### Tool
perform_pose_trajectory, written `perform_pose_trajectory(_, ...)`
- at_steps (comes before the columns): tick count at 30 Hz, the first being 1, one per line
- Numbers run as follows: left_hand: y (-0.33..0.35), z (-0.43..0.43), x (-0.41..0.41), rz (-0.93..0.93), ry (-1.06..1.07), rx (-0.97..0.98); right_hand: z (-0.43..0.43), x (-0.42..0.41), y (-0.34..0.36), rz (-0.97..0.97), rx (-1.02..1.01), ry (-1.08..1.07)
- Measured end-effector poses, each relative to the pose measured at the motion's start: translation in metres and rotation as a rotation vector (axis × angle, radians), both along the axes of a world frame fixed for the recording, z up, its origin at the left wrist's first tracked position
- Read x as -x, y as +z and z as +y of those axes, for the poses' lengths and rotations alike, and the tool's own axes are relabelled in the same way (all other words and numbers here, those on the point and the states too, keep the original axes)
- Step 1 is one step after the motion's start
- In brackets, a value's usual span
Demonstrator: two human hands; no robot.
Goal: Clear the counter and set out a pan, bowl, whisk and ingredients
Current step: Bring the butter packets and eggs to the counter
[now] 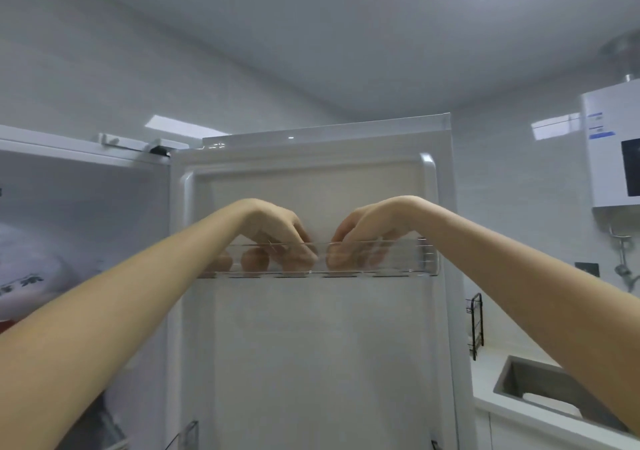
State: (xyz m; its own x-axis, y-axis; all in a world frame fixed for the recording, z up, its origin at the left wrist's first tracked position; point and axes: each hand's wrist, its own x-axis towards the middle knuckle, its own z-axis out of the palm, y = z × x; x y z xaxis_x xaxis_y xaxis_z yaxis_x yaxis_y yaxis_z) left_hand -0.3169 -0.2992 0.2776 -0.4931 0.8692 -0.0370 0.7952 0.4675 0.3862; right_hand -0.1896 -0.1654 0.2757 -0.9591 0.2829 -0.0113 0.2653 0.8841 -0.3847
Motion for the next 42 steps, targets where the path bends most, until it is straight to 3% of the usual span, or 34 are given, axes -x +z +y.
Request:
perform_pose_trajectory(3, 0.003, 0.005, 0.002, -0.021, 0.013, 0.063, 0.001, 0.005, -0.001, -0.003, -0.013, 0.021)
perform_pose_trajectory(8, 0.001, 0.004, 0.004, 0.005, 0.058, 0.007, 0.004, 0.007, -0.006, 0.103, -0.011, 0.021)
perform_pose_trajectory(14, -0.009, -0.005, -0.004, -0.006, 0.065, -0.321, 0.001, 0.002, -0.009, 0.293, -0.063, -0.004)
perform_pose_trajectory(17, -0.014, -0.009, -0.014, 0.071, 0.096, -0.553, -0.003, 0.003, -0.010, 0.287, -0.055, -0.047)
perform_pose_trajectory(20, -0.016, -0.016, -0.025, 0.012, 0.122, -0.753, -0.006, 0.005, -0.012, 0.264, -0.056, -0.106)
perform_pose_trajectory(25, -0.015, -0.038, -0.052, 0.027, 0.134, -0.927, -0.011, -0.004, -0.014, 0.275, 0.026, -0.142)
perform_pose_trajectory(30, -0.025, -0.062, -0.070, 0.117, 0.131, -0.988, -0.025, -0.019, -0.020, 0.570, -0.010, -0.151)
perform_pose_trajectory(35, -0.038, -0.082, -0.101, 0.126, 0.146, -1.171, -0.047, -0.063, -0.022, 0.873, 0.089, -0.043)
perform_pose_trajectory(42, -0.069, -0.080, -0.170, -0.112, 0.005, -1.254, -0.053, -0.137, -0.056, 1.075, 0.053, -0.043)
